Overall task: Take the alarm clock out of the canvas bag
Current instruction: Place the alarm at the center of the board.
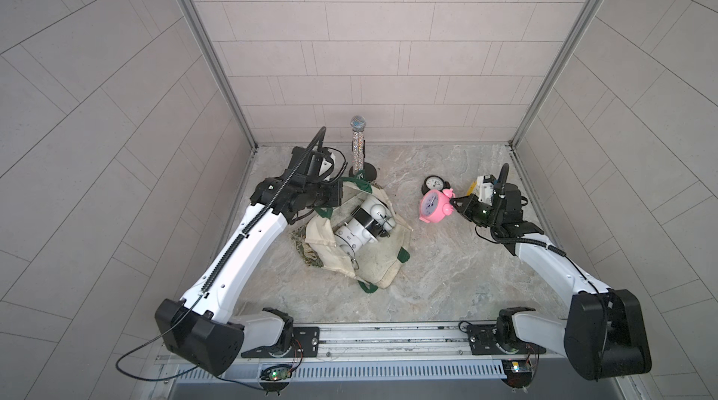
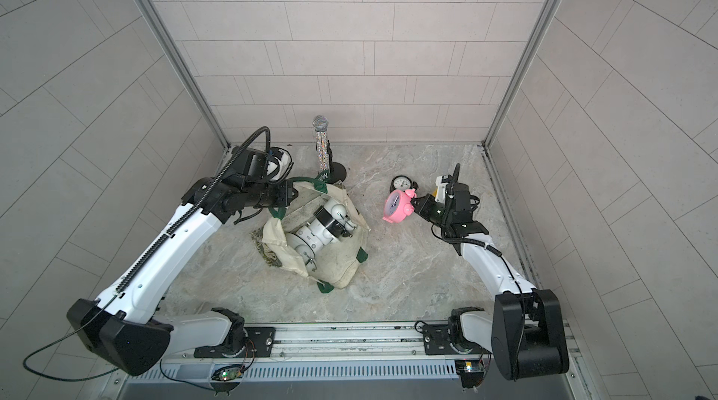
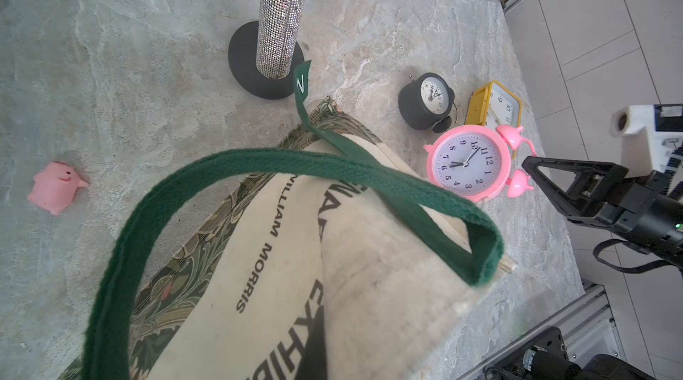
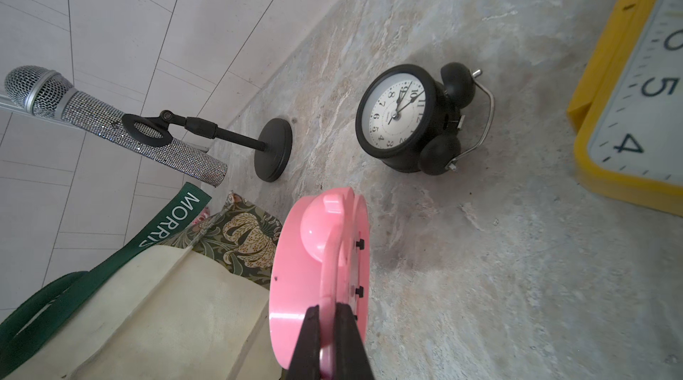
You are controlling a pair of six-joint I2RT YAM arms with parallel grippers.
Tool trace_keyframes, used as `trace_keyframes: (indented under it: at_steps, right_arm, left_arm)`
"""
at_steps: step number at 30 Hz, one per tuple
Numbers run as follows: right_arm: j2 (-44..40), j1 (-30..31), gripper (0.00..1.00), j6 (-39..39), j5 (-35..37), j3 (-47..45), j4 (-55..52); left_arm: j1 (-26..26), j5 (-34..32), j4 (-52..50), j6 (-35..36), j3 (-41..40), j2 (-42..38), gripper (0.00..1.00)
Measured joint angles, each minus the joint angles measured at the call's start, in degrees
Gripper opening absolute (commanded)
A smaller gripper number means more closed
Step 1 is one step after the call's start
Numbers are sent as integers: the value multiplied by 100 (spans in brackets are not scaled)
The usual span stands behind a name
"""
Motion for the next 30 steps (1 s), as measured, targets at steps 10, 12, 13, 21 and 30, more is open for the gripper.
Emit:
trace_keyframes:
  at_steps: [10,12,13,21,30]
  right_arm:
    - [380,-157,0,334,-216,-225,710]
    - [400,-199,0,358,-229,-319,837]
    - [415,-219,0,363,-229,-365,870]
    - [693,-402,0,433,-223,-518,931]
    - [881,-586,0,442,-136,-549,994]
  left_arm:
    - [0,42,26,-61,-11,0,0]
    - [2,44,26,-70,-11,0,0]
    - [2,44,26,-79,-11,0,0]
    - [2,59,28,-92,-11,0,0]
    - [4,79,31,-107,-13,0,0]
